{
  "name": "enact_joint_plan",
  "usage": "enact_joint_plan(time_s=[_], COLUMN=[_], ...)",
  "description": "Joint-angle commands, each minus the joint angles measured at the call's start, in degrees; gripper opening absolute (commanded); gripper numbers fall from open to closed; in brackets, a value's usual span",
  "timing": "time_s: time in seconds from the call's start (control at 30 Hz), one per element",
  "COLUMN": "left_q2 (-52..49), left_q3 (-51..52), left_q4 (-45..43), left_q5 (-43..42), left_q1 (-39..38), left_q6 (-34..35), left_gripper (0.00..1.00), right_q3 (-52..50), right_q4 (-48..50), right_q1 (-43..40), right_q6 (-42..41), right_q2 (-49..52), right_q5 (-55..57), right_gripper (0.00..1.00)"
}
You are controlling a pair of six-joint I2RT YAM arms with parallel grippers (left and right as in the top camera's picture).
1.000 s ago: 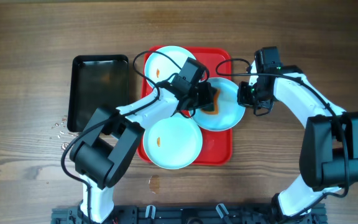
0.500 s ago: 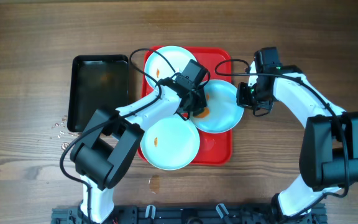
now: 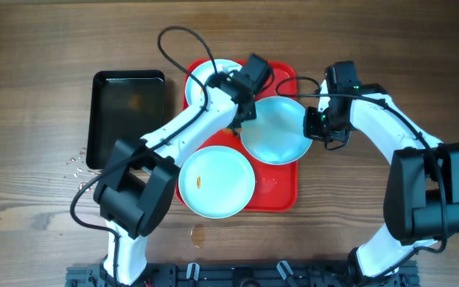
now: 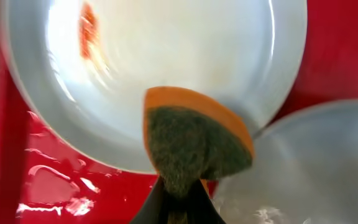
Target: Clean dirty plates on tray and stack at the side
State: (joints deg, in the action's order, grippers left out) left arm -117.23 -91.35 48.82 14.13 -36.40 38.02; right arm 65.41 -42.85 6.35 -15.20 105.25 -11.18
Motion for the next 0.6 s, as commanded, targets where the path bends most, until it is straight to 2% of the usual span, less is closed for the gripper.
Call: enact_joint_plan(time_s=[0.0, 0.17, 0.37, 0.57], left_q2=[-0.33, 2.82, 9.75, 14.4], left_q3=[-3.72, -4.02, -4.02, -3.17], left_q4=[2.97, 8.07, 16.13, 19.91], left_q5=[4.35, 2.03, -3.45, -3.63], left_q1=[1.73, 5.29, 14.58, 25.42], left_q6=[-0.61, -0.04, -0.59, -8.98], left_gripper=[0.04, 0.04, 0.04, 0.04], right_q3=[0.48, 0.48, 0.48, 0.5], right_q4=[-0.48, -0.74, -1.18, -1.33], right_q1=[-0.33, -0.33, -0.33, -0.33], right_q6=[-0.44, -0.26, 0.02, 0.04], right_q2=[0.7, 0.7, 0.15, -1.07], right_q5=[2.32, 4.07, 4.17, 4.15], right_gripper=[0.1, 0.1, 0.1, 0.1])
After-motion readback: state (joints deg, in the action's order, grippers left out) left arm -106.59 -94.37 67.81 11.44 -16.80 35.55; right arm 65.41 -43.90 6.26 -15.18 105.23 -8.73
